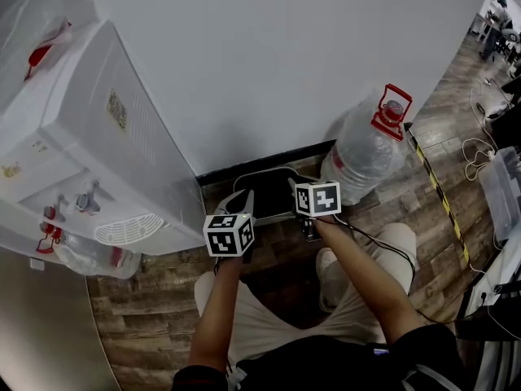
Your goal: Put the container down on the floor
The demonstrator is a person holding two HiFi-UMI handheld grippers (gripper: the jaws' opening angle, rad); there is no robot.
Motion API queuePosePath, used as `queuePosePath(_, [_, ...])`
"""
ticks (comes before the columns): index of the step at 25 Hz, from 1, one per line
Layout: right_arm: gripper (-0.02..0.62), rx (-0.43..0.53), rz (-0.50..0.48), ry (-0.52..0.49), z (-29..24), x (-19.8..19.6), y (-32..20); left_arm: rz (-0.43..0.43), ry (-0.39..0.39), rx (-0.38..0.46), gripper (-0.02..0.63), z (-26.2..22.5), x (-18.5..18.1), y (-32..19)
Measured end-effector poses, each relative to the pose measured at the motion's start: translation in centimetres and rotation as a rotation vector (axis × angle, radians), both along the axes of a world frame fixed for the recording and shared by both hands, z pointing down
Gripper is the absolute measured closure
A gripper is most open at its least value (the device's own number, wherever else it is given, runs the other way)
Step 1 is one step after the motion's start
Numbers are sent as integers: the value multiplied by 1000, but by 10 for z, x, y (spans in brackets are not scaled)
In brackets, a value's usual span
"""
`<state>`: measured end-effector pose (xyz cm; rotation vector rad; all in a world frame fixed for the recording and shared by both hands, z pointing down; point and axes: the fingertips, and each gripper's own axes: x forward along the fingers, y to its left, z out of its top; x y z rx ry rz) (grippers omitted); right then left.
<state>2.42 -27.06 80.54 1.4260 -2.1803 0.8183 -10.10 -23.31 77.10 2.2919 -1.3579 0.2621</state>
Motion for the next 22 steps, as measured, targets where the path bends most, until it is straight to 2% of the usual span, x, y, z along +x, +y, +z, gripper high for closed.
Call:
queuePosePath(3, [536,58,-38,-43,-32,-12,-2,1,0,30,591,-17,-2,-1])
queuePosePath(7, [543,147,-87,-49,-72,-28,-5,-12,-25,72,591,-35,-6,-6])
queuePosePath(12, [550,259,-153,-66,-111,-47,-7,-22,-18,115,591,-57,-1,-14])
queuePosePath(16, [555,360,-169,-90,-141,-49,-15,-33,-32,167,591,-79,3,-23])
queuePosePath(22, [558,496,-202,-63,-170,-41,-34,-80,-74,228,591,-101,6,-46])
